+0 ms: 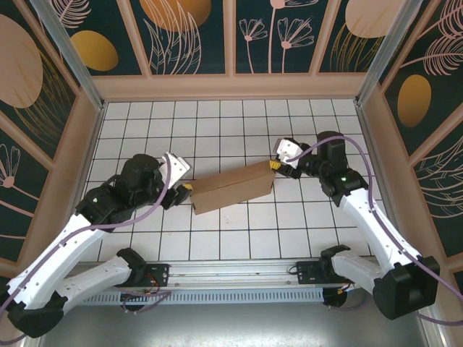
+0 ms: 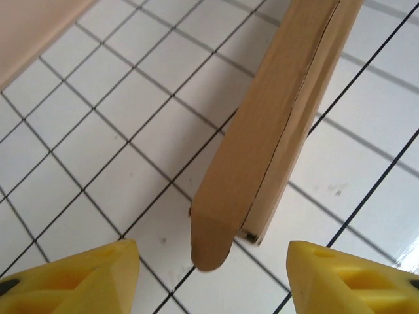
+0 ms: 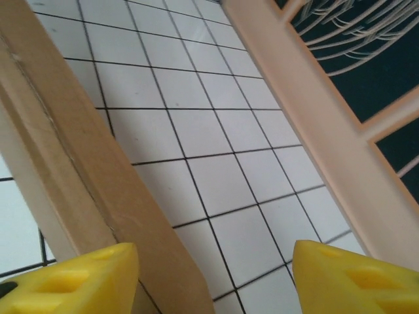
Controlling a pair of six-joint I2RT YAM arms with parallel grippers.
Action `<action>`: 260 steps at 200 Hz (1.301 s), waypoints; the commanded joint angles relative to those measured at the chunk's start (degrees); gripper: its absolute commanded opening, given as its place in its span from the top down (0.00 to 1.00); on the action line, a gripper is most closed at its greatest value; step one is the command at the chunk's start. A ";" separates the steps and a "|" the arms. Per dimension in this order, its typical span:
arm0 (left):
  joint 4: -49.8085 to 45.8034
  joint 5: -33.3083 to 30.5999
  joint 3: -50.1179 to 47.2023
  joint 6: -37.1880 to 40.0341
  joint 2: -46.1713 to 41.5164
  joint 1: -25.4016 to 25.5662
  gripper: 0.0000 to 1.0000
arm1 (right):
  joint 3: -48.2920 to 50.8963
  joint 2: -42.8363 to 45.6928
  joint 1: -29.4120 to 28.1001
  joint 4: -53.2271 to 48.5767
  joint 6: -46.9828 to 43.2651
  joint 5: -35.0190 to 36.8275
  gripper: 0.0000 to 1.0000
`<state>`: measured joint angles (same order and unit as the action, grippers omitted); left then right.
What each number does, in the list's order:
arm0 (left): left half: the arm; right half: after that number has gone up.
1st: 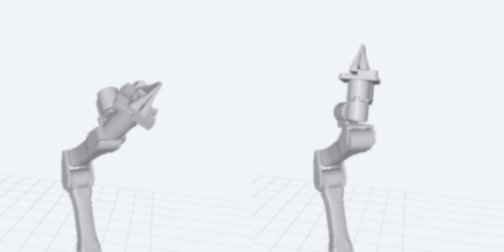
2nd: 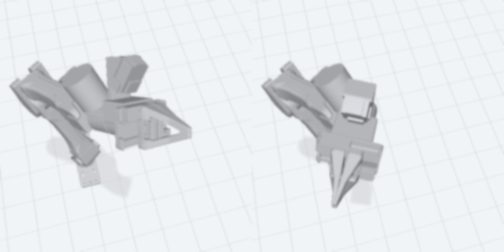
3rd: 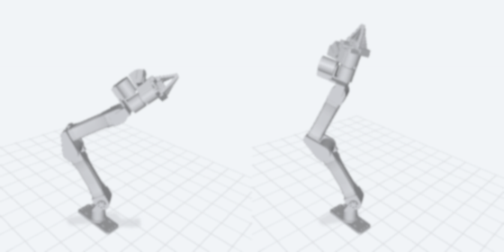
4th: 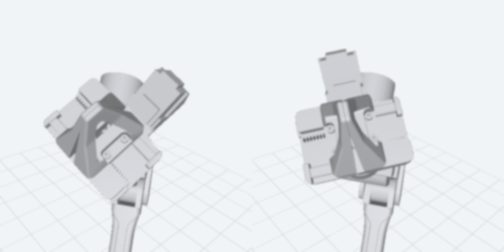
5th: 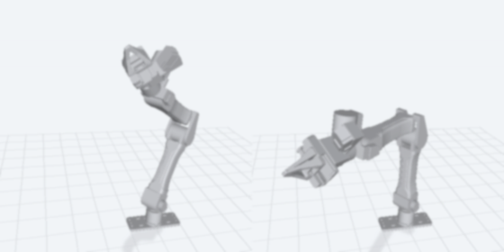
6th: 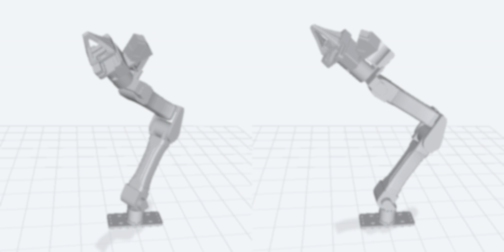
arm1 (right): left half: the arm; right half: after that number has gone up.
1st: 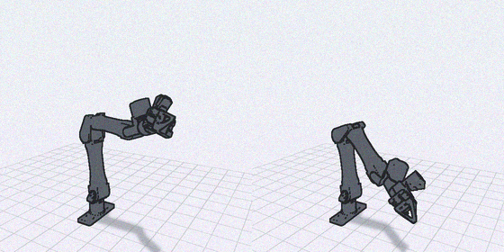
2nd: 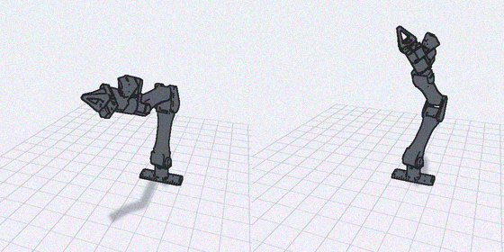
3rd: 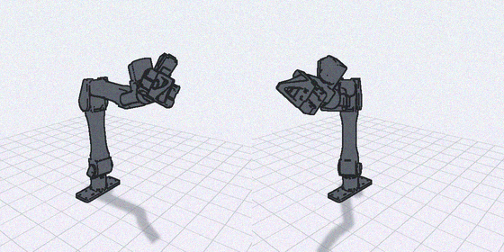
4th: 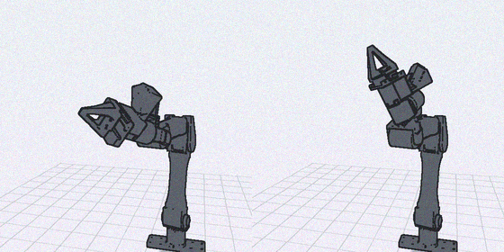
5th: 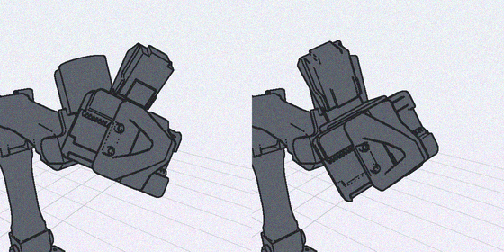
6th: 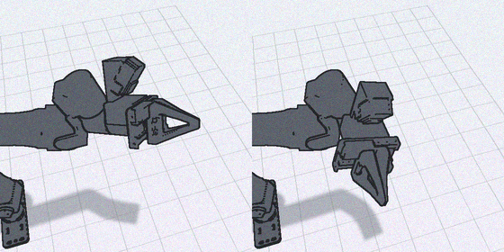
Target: Fold the paper box
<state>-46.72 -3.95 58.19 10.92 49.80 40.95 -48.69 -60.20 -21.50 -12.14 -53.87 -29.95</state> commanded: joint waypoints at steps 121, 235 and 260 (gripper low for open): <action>15.18 -6.36 -2.11 -2.05 -10.87 0.11 0.37 | -19.60 -21.76 -21.06 -23.29 -0.25 3.67 0.15; 16.85 -4.76 -5.61 -3.73 -15.12 0.12 0.38 | -18.54 -23.54 -23.56 -17.17 -0.19 10.86 0.22; 17.36 -4.93 -6.06 -3.84 -15.23 0.14 0.38 | -15.82 -20.68 -24.11 -15.05 0.53 11.57 0.22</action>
<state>-31.66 -9.06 53.12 7.88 34.89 40.93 -66.94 -84.12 -44.80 -29.06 -54.06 -20.01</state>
